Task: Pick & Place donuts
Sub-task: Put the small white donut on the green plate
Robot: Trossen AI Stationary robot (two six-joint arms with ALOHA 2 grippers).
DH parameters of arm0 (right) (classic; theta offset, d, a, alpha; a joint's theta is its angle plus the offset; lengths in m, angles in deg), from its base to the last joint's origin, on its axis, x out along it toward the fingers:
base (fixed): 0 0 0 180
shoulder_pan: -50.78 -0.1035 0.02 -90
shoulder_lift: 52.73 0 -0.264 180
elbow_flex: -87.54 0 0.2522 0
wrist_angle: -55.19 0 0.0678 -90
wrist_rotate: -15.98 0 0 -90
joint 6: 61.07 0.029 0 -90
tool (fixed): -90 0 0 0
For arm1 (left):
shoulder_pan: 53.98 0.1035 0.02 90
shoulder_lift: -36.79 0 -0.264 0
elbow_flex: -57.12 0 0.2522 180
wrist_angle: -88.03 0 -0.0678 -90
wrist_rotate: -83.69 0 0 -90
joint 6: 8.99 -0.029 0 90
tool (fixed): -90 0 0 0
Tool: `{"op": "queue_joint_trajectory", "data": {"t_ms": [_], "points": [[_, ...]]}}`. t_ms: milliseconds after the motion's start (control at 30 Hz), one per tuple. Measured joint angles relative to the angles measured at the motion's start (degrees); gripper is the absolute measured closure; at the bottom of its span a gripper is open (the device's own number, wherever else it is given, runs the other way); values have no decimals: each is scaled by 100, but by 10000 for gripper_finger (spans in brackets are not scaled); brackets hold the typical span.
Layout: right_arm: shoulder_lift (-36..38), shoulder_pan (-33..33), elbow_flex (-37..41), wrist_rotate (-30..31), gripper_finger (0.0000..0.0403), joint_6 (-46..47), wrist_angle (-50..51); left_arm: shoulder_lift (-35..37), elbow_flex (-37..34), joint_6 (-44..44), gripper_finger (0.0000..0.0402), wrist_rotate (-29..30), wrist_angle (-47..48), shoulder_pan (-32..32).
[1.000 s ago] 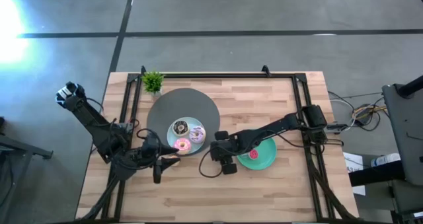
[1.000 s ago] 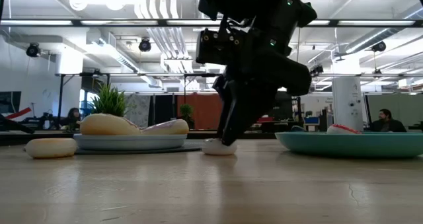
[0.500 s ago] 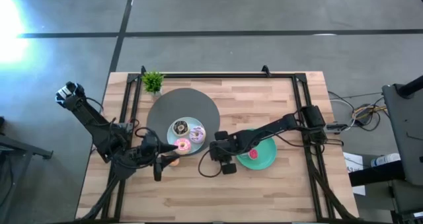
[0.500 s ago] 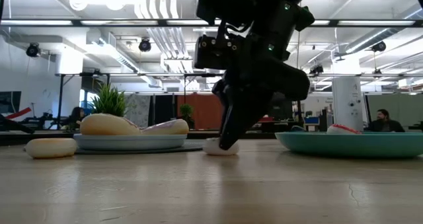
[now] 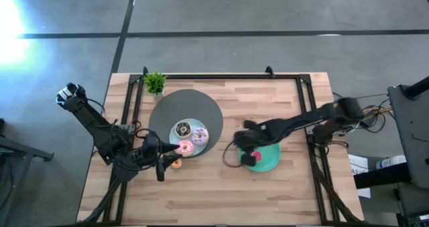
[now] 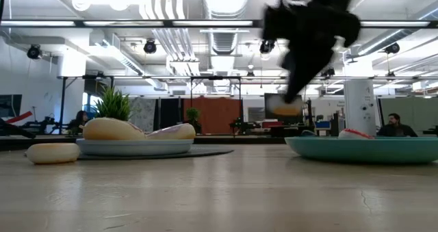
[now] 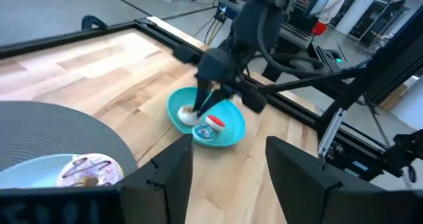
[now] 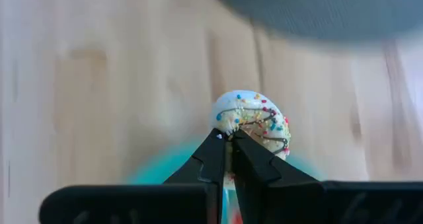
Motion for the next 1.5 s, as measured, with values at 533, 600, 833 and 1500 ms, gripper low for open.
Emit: {"op": "queue_joint_trajectory", "data": {"t_ms": [533,600,833,1500], "points": [[1018,32,1801,333,390,1518,260,0,-2,43,237,220,100,17],[969,32,1807,387,390,1522,275,0,-2,101,237,220,101,18],[994,30,1804,647,390,1571,370,0,-2,151,237,220,93,18],[879,38,1914,553,319,1647,307,0,-7,140,237,223,154,18]]}}
